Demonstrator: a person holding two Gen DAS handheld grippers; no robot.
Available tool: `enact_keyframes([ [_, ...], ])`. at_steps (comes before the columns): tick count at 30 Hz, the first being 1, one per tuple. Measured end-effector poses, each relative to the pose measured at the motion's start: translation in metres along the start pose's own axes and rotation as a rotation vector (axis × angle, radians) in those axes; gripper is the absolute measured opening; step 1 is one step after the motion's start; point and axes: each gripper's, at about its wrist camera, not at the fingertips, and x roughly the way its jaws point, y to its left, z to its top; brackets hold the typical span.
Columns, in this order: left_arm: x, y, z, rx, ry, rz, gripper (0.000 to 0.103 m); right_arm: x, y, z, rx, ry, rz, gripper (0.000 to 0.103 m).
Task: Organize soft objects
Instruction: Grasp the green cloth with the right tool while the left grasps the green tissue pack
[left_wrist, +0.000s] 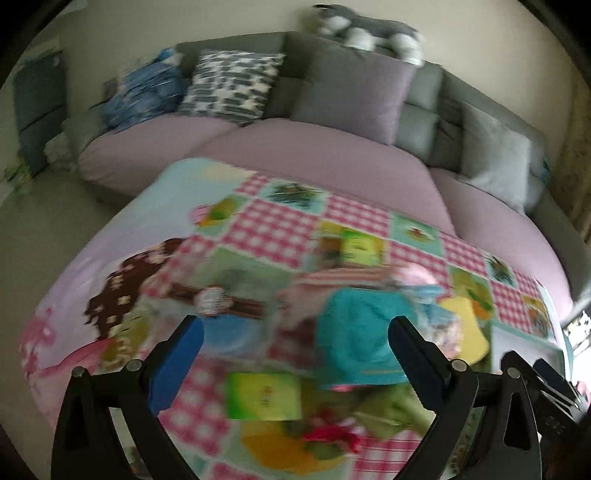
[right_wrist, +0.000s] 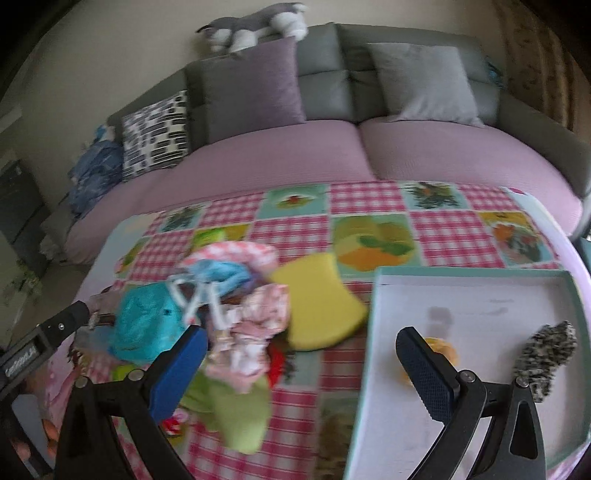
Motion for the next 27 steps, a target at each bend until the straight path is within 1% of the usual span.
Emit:
enact_keyframes([
  [3, 0.000, 0.023, 0.000, -0.046, 0.017, 0.026, 0.100, 0.003, 0.016, -0.002, -0.029, 0.005, 0.038, 0.103],
  [7, 0.005, 0.035, -0.006, -0.077, 0.056, 0.007, 0.100, 0.008, 0.035, -0.009, -0.068, 0.027, 0.060, 0.103],
  [11, 0.017, 0.033, -0.019, -0.086, 0.124, -0.027, 0.100, 0.018, 0.046, -0.019, -0.089, 0.085, 0.084, 0.103],
  [13, 0.026, 0.032, -0.029, -0.092, 0.179, -0.041, 0.100, 0.023, 0.048, -0.024, -0.089, 0.112, 0.090, 0.103],
  [15, 0.038, 0.030, -0.037, -0.101, 0.251, -0.045, 0.100, 0.028, 0.051, -0.030, -0.091, 0.143, 0.104, 0.103],
  [16, 0.041, 0.030, -0.038, -0.110, 0.268, -0.046, 0.100, 0.031, 0.053, -0.033, -0.093, 0.156, 0.108, 0.103],
  [18, 0.048, 0.030, -0.040, -0.124, 0.293, -0.048, 0.100, 0.035, 0.056, -0.037, -0.104, 0.176, 0.108, 0.103],
  [23, 0.065, 0.030, -0.048, -0.120, 0.338, -0.017, 0.100, 0.047, 0.060, -0.046, -0.119, 0.226, 0.107, 0.103],
  [27, 0.082, 0.023, -0.054, -0.108, 0.383, -0.040, 0.100, 0.055, 0.063, -0.050, -0.121, 0.241, 0.090, 0.103],
])
